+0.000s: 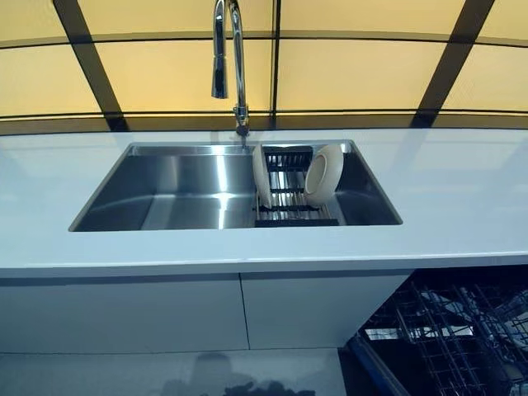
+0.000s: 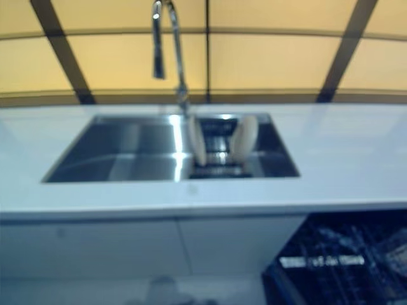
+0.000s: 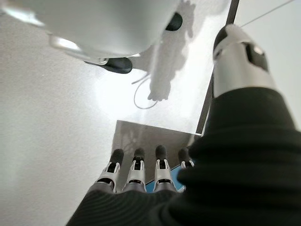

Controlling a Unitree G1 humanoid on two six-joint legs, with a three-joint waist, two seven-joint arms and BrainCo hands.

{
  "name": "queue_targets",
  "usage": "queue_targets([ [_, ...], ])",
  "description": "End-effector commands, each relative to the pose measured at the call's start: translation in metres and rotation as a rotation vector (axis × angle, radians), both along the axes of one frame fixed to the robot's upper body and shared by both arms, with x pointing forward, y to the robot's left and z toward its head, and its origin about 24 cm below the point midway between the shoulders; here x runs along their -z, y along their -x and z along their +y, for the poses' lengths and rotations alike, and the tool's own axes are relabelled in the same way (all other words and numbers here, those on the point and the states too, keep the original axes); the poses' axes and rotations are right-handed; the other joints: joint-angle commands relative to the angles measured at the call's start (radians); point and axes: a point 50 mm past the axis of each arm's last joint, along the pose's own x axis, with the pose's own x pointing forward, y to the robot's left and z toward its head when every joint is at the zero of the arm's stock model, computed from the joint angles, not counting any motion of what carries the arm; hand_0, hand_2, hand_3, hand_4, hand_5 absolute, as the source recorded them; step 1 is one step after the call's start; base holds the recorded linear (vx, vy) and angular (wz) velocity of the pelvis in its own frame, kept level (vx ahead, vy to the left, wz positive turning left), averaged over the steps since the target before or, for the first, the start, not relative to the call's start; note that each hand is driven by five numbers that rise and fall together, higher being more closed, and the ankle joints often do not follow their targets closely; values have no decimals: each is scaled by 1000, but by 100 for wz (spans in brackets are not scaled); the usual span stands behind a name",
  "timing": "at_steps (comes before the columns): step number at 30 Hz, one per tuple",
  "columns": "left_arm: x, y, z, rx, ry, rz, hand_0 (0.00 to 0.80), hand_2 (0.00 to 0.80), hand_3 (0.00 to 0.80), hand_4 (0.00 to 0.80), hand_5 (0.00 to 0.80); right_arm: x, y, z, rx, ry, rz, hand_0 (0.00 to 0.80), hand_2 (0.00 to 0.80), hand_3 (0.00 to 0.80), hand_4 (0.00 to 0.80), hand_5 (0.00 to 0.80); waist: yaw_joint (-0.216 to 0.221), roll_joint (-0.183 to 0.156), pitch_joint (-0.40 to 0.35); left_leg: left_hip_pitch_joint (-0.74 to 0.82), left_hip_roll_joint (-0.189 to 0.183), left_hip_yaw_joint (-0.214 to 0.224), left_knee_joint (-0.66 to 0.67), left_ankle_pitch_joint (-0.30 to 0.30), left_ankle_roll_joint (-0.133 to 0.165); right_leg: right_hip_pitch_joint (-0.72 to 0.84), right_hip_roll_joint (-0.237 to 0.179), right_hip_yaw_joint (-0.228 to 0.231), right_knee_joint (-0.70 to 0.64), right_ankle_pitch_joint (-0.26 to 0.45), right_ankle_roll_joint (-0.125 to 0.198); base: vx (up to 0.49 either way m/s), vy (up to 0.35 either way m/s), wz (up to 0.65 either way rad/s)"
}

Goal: Take plates into dishwasher

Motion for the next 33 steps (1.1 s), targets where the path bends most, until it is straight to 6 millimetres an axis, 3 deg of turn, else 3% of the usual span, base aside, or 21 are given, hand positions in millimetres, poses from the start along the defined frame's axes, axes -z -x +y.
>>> queue_targets([
  [1, 2, -5, -17, 104, 22, 12, 0, 0, 0, 0, 0, -3, -9, -7, 46, 17, -32, 0, 0, 0, 0, 0, -16, 19, 2, 35, -14, 15, 5, -72, 74, -186, -46, -76, 475, 205, 69, 239, 212, -19],
  [2, 2, -4, -14, 114, 22, 26, 0, 0, 0, 0, 0, -4, -8, -9, 50, 17, -44, 0, 0, 0, 0, 0, -26, 25, 12, 75, -26, 19, -30, -70, 82, -287, -68, -91, 641, 255, 83, 170, 166, -22],
  [3, 2, -2, -10, 119, 18, 38, 0, 0, 0, 0, 0, -4, -8, -11, 44, 15, -49, 0, 0, 0, 0, 0, -31, 34, 24, 109, -25, 19, -52, -63, 81, -341, -72, -92, 700, 281, 77, 131, 115, -18],
  [4, 2, -1, -9, 115, 18, 44, 0, 0, 0, 0, 0, -4, -9, -11, 38, 14, -48, 0, 0, 0, 0, 0, -32, 40, 27, 124, -19, 19, -65, -57, 80, -367, -67, -88, 675, 287, 72, 112, 6, 0],
  [7, 0, -1, 1, 106, 17, 43, 0, 0, 0, 0, 0, -5, -12, -11, 21, -1, -60, 0, 0, 0, 0, 0, -35, 67, 40, 150, 17, -3, -82, -57, 59, -334, -17, -88, 336, 215, 42, 106, -106, 2],
  [8, 0, -1, 1, 106, 18, 42, 0, 0, 0, 0, 0, -5, -13, -11, 17, -2, -61, 0, 0, 0, 0, 0, -35, 68, 41, 152, 19, -4, -82, -58, 59, -328, -15, -89, 320, 214, 41, 106, -184, 11],
  [9, 0, -3, 1, 116, 26, 30, 0, 0, 0, 0, 0, -5, -17, -8, 3, -8, -73, 0, 0, 0, 0, 0, -29, 64, 39, 153, 24, -10, -82, -77, 58, -291, 6, -38, 94, 231, 43, 113, -210, 17],
  [11, 1, -1, -4, 85, 27, 19, 0, 0, 0, 0, 0, -6, -19, -7, -39, -38, -63, 0, 0, 0, 0, 0, -26, 54, 34, 148, 28, -10, -67, -79, 52, -235, 23, -9, 32, 230, 30, 152, -220, 21],
  [15, 3, 1, -16, 135, 59, 25, 0, 0, 0, 0, 0, -8, -31, 6, -315, -125, -68, 0, 0, 0, 0, 0, -4, 25, 9, 141, 32, 1, -51, -76, 39, -147, 26, -21, -56, 244, 19, 135, -131, 25],
  [21, 2, 4, -6, 170, 27, 58, 0, 0, 0, 0, 0, -20, -59, 32, -569, -310, -179, 0, 0, 0, 0, 0, 19, 4, -13, 146, 35, -21, -78, -66, 27, -115, 21, -47, -101, 247, 18, 79, -52, 10],
  [26, 0, 3, 2, 191, 4, 57, 0, 0, 0, 0, 0, -53, -98, 61, -766, -443, -314, 0, 0, 0, 0, 0, 14, -8, -18, 140, 37, -18, -82, -74, 25, -124, 18, -50, -101, 243, 25, 8, -5, 2],
  [28, -2, 6, 14, 174, -9, 58, 0, 0, 0, 0, 0, -88, -119, 70, -834, -558, -389, 0, 0, 0, 0, 0, 1, -17, -21, 143, 39, -6, -82, -82, 25, -123, 17, -47, -104, 242, 28, 36, 3, 1],
  [31, -3, 11, 22, 156, -13, 64, 0, 0, 0, 0, 0, -122, -128, 70, -855, -705, -446, 0, 0, 0, 0, 0, -12, -22, -27, 144, 40, 5, -82, -89, 25, -122, 16, -42, -106, 242, 31, 0, 0, 0],
  [33, -3, 14, 26, 149, -16, 70, 0, 0, 0, 0, 0, -135, -128, 68, -855, -790, -472, 0, 0, 0, 0, 0, -20, -24, -31, 145, 41, 11, -82, -91, 24, -121, 16, -41, -106, 241, 33, 0, 0, 0],
])
